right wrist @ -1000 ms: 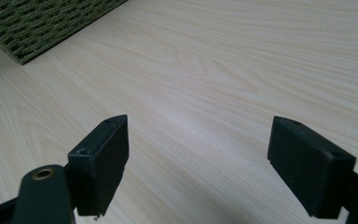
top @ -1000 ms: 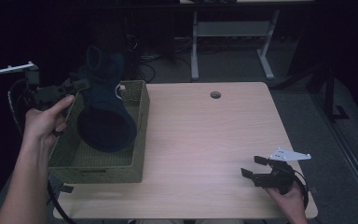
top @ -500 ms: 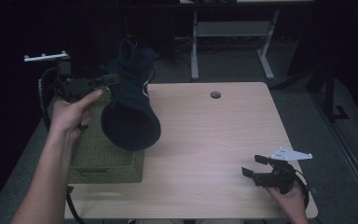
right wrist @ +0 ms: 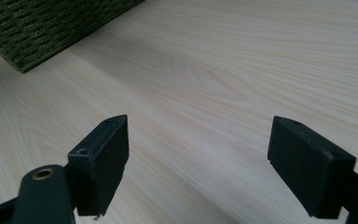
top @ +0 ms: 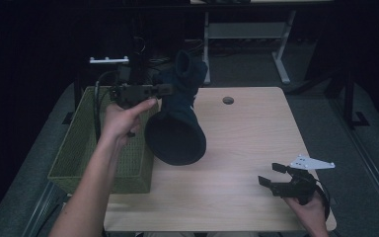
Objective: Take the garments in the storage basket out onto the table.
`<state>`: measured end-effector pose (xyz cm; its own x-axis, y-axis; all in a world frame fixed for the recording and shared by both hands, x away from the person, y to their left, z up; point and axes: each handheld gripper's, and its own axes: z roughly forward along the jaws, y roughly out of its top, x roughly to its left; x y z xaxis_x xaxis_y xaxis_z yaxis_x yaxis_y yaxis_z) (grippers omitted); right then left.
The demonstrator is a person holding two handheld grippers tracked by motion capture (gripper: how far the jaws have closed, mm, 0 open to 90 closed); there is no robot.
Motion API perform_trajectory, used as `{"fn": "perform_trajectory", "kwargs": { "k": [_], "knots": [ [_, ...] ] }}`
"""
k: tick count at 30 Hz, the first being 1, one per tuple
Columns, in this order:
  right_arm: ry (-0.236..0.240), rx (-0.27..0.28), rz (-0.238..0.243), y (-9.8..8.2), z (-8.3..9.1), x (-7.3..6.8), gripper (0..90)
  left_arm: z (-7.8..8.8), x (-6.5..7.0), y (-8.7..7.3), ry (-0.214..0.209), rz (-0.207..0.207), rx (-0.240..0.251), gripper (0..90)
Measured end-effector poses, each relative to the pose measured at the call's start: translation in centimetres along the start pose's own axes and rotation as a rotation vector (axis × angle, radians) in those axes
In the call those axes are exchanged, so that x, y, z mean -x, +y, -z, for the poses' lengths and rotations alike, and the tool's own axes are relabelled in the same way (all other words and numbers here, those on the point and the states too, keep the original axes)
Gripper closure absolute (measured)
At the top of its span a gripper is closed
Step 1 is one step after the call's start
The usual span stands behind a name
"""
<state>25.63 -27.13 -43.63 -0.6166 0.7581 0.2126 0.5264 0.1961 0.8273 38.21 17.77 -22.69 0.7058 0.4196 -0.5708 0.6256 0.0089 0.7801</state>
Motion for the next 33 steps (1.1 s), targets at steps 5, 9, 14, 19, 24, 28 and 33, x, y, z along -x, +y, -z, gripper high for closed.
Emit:
{"fn": "perform_trajectory", "kwargs": {
  "k": [5, 9, 14, 19, 24, 28, 33],
  "knots": [
    [0.0, 0.008, 0.001, 0.0, 0.2, 0.2, 20.1, -3.2, -0.3, -1.1, 0.013, 0.006, -0.045, 80.4],
    [-0.003, 0.013, -0.001, 0.0, 0.4, 0.2, 20.1, -5.0, -0.8, -2.0, 0.018, 0.015, -0.079, 80.3],
    [-0.003, 0.015, -0.008, 0.0, 0.6, 0.3, 20.1, -8.1, -2.4, -4.1, 0.04, 0.054, -0.138, 80.2],
    [-0.004, 0.015, -0.007, 0.0, 0.6, 0.4, 20.1, -10.4, -3.9, -6.1, 0.057, 0.09, -0.184, 79.8],
    [-0.002, 0.013, -0.005, 0.0, 0.6, 0.3, 20.1, -12.3, -5.2, -7.8, 0.067, 0.118, -0.207, 78.6],
    [-0.001, 0.011, 0.002, 0.0, 0.6, 0.3, 20.1, -13.5, -6.1, -8.9, 0.086, 0.13, -0.232, 77.2],
    [0.001, 0.005, 0.006, 0.0, 0.4, 0.2, 20.1, -14.4, -6.9, -9.8, 0.117, 0.14, -0.252, 74.1]
  ]
}}
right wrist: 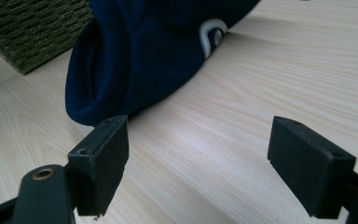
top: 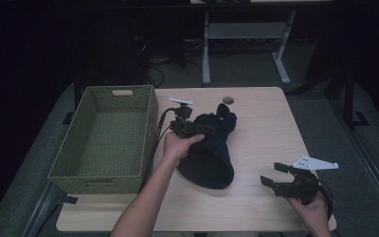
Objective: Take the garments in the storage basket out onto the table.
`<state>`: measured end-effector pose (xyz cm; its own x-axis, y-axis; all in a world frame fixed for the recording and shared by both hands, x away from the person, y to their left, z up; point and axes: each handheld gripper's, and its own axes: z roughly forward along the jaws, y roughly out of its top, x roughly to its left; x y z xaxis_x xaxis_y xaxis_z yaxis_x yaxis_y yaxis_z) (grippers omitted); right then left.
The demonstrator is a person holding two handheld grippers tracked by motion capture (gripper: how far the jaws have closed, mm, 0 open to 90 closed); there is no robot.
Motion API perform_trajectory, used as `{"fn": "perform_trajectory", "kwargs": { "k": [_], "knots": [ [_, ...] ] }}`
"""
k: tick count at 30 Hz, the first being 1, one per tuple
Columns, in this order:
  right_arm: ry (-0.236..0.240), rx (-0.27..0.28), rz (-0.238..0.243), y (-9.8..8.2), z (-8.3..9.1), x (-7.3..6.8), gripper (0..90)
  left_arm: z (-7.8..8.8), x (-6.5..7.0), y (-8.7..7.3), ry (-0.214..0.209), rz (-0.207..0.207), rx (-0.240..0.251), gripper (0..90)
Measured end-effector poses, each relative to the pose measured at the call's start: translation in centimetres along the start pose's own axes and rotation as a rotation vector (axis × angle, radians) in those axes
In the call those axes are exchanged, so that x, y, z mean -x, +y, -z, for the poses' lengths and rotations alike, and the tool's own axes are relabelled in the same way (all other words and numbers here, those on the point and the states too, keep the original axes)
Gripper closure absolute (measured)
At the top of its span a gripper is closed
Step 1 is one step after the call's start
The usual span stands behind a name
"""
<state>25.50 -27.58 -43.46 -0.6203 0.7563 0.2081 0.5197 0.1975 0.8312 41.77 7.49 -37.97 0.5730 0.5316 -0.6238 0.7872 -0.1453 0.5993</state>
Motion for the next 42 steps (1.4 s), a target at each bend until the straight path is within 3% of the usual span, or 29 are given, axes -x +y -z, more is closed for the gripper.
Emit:
{"fn": "perform_trajectory", "kwargs": {
  "k": [9, 22, 31, 42],
  "knots": [
    [0.005, -0.016, 0.014, 0.0, -0.3, -0.2, 20.1, -1.9, -0.9, -0.9, 0.044, -0.003, -0.044, 63.4],
    [0.046, -0.051, 0.02, 0.4, -1.5, -0.6, 23.1, -0.2, -1.8, -2.2, 0.042, 0.003, -0.004, 61.2],
    [0.122, -0.067, 0.012, 1.7, -2.6, -0.5, 42.9, 1.0, -1.6, -3.5, 0.058, -0.014, 0.032, 64.1],
    [0.187, -0.138, 0.004, 4.4, -5.8, -0.9, 71.8, 1.6, -2.0, -5.2, 0.083, -0.032, 0.017, 75.5]
  ]
}}
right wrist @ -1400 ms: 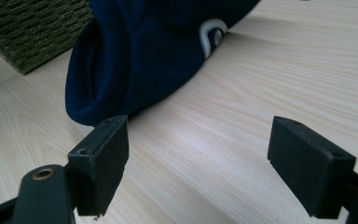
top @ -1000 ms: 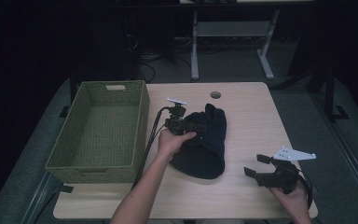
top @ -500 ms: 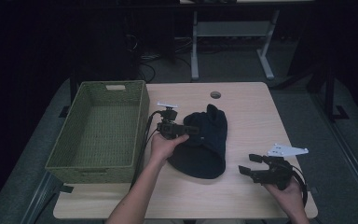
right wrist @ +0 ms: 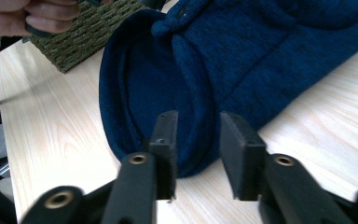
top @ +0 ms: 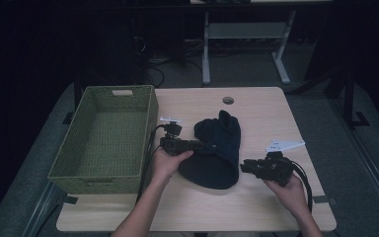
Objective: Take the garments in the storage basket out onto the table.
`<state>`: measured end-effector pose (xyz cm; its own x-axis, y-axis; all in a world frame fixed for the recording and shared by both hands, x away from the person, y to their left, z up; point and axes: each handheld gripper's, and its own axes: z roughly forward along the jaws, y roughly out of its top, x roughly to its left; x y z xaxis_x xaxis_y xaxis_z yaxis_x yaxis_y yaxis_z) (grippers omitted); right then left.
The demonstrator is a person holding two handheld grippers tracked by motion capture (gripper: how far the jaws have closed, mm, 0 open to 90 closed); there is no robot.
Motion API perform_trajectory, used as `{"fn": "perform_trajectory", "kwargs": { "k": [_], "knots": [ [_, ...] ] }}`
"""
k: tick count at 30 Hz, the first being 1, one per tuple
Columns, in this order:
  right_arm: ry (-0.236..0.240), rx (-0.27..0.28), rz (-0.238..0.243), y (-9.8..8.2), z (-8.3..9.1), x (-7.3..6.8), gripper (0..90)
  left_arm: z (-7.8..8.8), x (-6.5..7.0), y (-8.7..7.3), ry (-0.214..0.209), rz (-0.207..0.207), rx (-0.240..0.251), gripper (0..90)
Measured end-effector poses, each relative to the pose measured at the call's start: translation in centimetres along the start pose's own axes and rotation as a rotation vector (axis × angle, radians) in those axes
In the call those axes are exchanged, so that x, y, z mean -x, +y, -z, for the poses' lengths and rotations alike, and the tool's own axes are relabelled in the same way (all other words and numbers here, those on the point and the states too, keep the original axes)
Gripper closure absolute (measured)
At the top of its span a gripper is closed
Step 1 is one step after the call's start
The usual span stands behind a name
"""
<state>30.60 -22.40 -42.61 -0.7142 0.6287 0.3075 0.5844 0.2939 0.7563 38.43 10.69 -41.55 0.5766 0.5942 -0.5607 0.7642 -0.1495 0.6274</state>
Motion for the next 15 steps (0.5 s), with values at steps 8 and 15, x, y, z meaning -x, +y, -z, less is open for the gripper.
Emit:
{"fn": "perform_trajectory", "kwargs": {
  "k": [8, 15],
  "knots": [
    [0.014, -0.027, -0.021, 0.9, -1.8, 0.4, 79.9, 0.6, -0.4, -0.1, 0.014, -0.005, 0.044, 78.1],
    [0.023, -0.086, -0.06, 0.6, -4.0, 1.2, 81.2, -0.3, -1.8, -0.2, 0.1, 0.015, 0.01, 77.2]
  ]
}}
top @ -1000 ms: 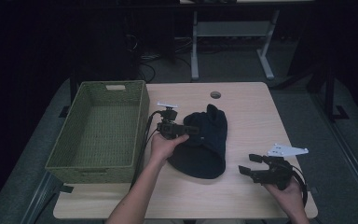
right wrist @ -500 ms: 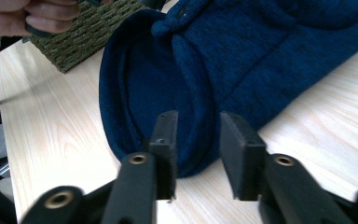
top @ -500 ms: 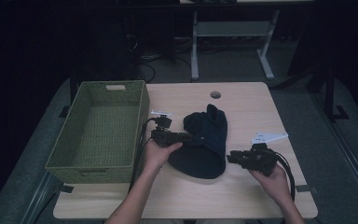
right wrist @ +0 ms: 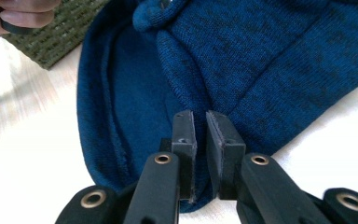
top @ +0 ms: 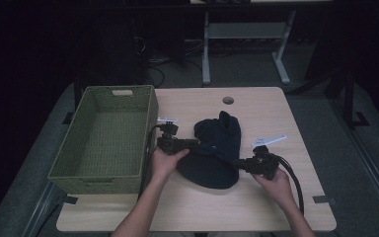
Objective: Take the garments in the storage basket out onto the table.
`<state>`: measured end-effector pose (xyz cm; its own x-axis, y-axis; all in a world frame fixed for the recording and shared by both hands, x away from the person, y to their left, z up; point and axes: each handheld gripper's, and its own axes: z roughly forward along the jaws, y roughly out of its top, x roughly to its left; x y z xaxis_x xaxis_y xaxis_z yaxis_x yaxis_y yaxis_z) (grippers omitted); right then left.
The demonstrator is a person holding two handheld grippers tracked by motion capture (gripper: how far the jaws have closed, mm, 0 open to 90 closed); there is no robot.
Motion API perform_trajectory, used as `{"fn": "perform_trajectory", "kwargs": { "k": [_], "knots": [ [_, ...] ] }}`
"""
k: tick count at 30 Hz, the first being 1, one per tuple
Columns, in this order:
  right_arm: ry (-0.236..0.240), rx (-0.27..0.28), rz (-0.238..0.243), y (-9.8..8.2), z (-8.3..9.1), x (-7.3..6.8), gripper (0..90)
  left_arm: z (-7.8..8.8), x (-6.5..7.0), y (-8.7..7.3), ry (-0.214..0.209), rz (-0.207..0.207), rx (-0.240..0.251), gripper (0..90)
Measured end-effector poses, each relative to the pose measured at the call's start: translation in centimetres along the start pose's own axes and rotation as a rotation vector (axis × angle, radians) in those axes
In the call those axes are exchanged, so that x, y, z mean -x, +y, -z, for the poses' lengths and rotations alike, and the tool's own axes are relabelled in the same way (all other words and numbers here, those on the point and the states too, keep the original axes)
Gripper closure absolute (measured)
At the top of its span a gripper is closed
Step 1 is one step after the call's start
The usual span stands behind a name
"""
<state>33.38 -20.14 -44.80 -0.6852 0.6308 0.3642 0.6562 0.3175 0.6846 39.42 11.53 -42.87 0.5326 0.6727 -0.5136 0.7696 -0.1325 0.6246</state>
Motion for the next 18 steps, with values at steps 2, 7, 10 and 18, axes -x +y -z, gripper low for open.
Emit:
{"fn": "perform_trajectory", "kwargs": {
  "k": [2, 7, 10, 18],
  "knots": [
    [-0.001, -0.023, 0.005, -0.1, -0.5, 0.3, 81.2, -0.2, -0.3, -0.2, 0.009, 0.009, -0.01, 77.2],
    [-0.001, -0.061, -0.004, -0.3, -1.1, 0.6, 81.2, -0.6, -0.4, -0.9, 0.032, 0.025, -0.039, 79.0],
    [0.001, -0.072, -0.002, -0.3, -1.1, 0.7, 81.2, -0.5, -0.4, -1.3, 0.048, 0.026, -0.057, 79.5],
    [0.002, -0.099, 0.007, -0.4, -0.9, 0.8, 81.2, -0.3, -0.3, -2.2, 0.068, 0.038, -0.071, 80.2]
  ]
}}
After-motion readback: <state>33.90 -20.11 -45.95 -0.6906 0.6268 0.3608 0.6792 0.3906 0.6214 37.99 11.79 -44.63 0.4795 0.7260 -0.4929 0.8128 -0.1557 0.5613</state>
